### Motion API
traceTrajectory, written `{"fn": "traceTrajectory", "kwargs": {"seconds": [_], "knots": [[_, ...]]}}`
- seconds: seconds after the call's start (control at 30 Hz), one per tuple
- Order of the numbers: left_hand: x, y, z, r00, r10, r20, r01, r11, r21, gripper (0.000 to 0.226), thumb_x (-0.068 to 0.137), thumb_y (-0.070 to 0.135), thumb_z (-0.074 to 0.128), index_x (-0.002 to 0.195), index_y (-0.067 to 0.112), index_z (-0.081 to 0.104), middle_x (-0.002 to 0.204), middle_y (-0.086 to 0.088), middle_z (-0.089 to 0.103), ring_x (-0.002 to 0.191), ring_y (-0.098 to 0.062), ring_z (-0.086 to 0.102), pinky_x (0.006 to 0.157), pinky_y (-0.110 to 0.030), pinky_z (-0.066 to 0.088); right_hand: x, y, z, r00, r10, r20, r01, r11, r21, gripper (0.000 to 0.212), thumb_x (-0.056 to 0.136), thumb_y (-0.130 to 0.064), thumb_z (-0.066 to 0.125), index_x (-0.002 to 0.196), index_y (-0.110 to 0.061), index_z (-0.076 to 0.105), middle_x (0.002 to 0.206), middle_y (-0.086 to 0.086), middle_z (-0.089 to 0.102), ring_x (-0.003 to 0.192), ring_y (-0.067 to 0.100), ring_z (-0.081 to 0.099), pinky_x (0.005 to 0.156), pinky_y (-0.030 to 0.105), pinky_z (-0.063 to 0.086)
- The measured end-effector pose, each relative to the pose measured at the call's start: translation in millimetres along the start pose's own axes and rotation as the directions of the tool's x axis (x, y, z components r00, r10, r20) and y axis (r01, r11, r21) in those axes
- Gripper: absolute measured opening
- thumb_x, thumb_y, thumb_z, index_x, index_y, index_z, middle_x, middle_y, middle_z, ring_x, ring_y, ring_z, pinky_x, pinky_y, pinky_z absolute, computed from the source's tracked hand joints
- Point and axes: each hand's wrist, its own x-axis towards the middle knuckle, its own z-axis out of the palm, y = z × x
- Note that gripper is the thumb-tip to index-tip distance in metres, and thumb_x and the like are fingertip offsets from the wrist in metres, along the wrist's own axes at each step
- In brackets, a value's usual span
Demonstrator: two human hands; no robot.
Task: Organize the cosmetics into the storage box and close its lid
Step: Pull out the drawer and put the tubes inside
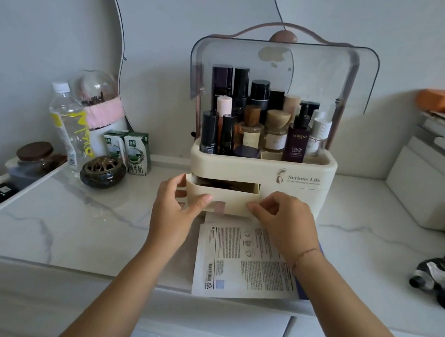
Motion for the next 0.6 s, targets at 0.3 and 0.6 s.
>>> {"fn": "traceTrajectory", "kwargs": {"seconds": [0.3,0.6], "knots": [[7.3,3.8,16.4,0.994,-0.037,-0.1,0.04,0.999,0.025,0.055,0.075,0.037,0.076,0.122,0.021,0.053,0.122,0.002,0.058,0.099,-0.006,0.055,0.069,-0.008,0.036,7.5,-0.5,0.5,0.997,0.074,0.011,-0.074,0.997,-0.017,0.03,0.089,-0.038,0.055,0.072,-0.015,0.063,0.069,0.001,0.066,0.068,0.02,0.062,0.066,0.034,0.054],[8.2,10.0,21.0,0.988,-0.067,-0.138,0.073,0.997,0.04,0.051,0.08,0.031,0.073,0.124,0.015,0.052,0.124,0.0,0.054,0.106,-0.011,0.053,0.077,-0.013,0.036,-8.5,22.4,-32.8,0.976,0.062,-0.208,-0.038,0.992,0.122,0.018,0.085,-0.033,0.062,0.07,-0.024,0.063,0.06,-0.01,0.062,0.055,0.008,0.057,0.049,0.021,0.043]]}}
